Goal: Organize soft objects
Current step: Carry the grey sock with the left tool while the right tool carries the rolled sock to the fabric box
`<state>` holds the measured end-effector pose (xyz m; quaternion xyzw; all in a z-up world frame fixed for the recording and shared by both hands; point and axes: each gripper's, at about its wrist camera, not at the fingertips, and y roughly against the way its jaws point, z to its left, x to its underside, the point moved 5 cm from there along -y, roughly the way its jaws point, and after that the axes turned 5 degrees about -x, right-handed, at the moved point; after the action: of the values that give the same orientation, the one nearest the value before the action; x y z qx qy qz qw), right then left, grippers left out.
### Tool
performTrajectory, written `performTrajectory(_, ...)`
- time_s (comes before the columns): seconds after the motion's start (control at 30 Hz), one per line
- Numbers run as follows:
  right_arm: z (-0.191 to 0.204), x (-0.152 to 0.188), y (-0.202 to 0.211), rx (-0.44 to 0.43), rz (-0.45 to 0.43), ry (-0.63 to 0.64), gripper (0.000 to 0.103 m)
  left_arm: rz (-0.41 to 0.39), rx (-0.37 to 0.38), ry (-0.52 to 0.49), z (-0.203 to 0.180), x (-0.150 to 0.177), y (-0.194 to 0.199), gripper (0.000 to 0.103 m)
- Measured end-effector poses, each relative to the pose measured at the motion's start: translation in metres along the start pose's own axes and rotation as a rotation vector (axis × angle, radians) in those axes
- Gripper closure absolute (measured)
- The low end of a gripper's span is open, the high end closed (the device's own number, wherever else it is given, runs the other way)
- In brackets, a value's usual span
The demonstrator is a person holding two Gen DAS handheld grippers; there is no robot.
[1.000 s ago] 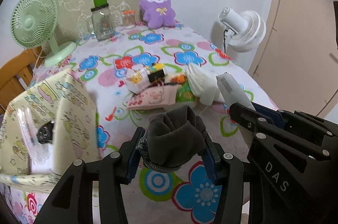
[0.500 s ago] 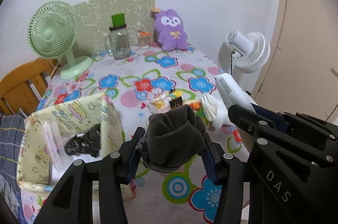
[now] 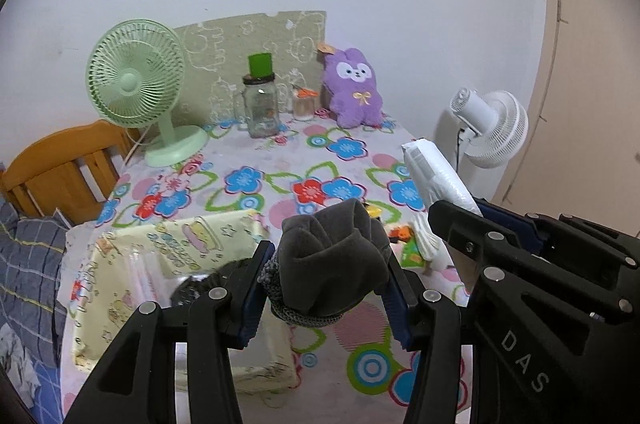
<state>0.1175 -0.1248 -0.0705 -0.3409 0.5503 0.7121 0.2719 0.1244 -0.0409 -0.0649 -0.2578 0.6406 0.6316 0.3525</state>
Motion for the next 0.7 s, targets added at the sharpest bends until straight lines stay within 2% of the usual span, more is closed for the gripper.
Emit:
performTrajectory(0.23,0.026,-0.010,-0.006,-0.046,-0.010,0.028,0.086,-0.008,-0.042,0.020,0.024,-0.003,0.003,0.051)
performTrajectory(0.7,0.075,-0.015,-0.036,-0.111,0.034,0.077,0.086,0.018,-0.112,0.060,0.072,0.004,-0.008,0.050)
